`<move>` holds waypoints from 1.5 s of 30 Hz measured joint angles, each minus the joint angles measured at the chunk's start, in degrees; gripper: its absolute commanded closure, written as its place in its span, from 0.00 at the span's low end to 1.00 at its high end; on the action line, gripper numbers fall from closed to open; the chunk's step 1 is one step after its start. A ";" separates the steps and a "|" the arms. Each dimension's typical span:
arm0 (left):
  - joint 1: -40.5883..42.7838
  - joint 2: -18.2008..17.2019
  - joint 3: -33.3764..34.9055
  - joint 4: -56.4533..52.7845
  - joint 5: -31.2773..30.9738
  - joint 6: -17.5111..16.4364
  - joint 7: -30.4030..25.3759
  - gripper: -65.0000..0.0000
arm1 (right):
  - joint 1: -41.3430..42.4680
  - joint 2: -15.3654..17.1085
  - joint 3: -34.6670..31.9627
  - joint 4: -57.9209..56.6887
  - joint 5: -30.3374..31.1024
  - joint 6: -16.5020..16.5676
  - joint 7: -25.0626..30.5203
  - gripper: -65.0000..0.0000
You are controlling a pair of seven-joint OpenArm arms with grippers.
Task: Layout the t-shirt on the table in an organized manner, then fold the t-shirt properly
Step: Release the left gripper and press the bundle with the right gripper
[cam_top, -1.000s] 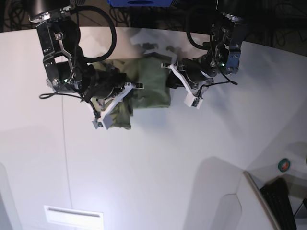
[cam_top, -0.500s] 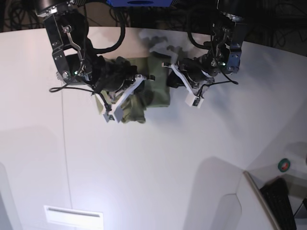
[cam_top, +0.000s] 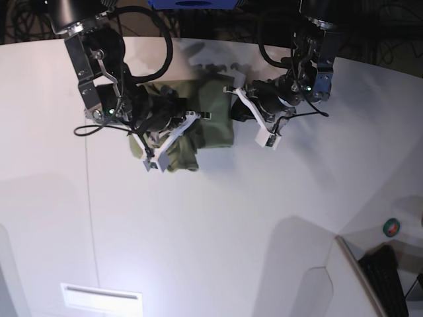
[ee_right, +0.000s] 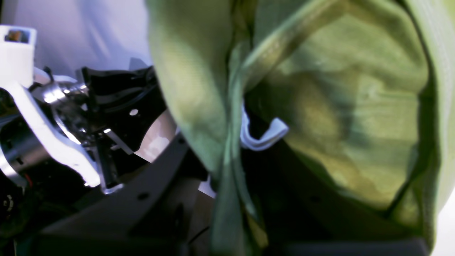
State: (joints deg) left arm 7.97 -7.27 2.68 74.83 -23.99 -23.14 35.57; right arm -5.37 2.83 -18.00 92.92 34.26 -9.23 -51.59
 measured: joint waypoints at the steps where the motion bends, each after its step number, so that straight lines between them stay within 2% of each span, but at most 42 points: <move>1: 0.00 0.00 0.00 0.00 -0.02 0.00 0.00 1.00 | -0.09 0.00 0.00 0.00 0.02 0.00 0.00 1.00; 12: -0.02 -0.07 0.04 0.00 0.00 0.02 0.00 1.00 | 0.50 -1.29 -2.51 0.61 0.24 0.02 -0.44 1.00; 29: -0.17 -0.44 -0.11 0.07 -0.20 -0.04 0.02 1.00 | 1.64 -1.27 -2.01 -2.51 0.26 -0.02 0.02 1.00; 30: -0.13 -0.90 -0.11 0.33 -0.33 -0.20 0.00 1.00 | 1.53 -1.25 -1.99 -3.06 0.15 0.00 0.00 0.98; 32: 0.17 -1.68 -0.26 1.38 -0.20 -0.17 0.26 1.00 | 1.42 -1.22 -1.99 -3.30 0.11 0.00 0.00 0.76; 33: 0.28 -1.77 -0.61 2.08 -0.22 -0.17 0.44 1.00 | 1.38 -1.27 -1.99 -3.30 0.22 0.00 0.13 0.70; 35: 0.98 -1.60 -3.37 3.76 -0.70 -0.46 1.51 1.00 | 1.33 -1.31 -2.23 -3.30 0.39 -0.02 0.09 0.59; 36: 1.51 -1.70 -5.66 4.94 -0.90 -0.46 4.11 1.00 | 1.29 -1.31 -2.29 -3.28 0.48 -0.02 -0.11 0.56; 38: 2.60 -2.84 -10.58 7.34 -0.81 -0.81 8.04 1.00 | 1.18 -1.16 -2.25 -3.28 0.35 0.00 -0.04 0.54; 40: 3.69 -5.79 -14.95 10.05 -0.24 -0.81 10.78 1.00 | 1.20 -1.20 -2.21 -3.28 0.20 -0.02 0.11 0.54; 45: 7.02 -11.61 -22.99 13.09 -0.46 -0.83 11.65 1.00 | 1.18 -4.09 -2.27 -3.28 0.22 -0.04 -0.24 0.54</move>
State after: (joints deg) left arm 14.98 -18.87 -20.32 87.92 -24.45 -23.97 47.22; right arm -4.19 -1.26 -20.27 89.65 34.48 -9.28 -51.83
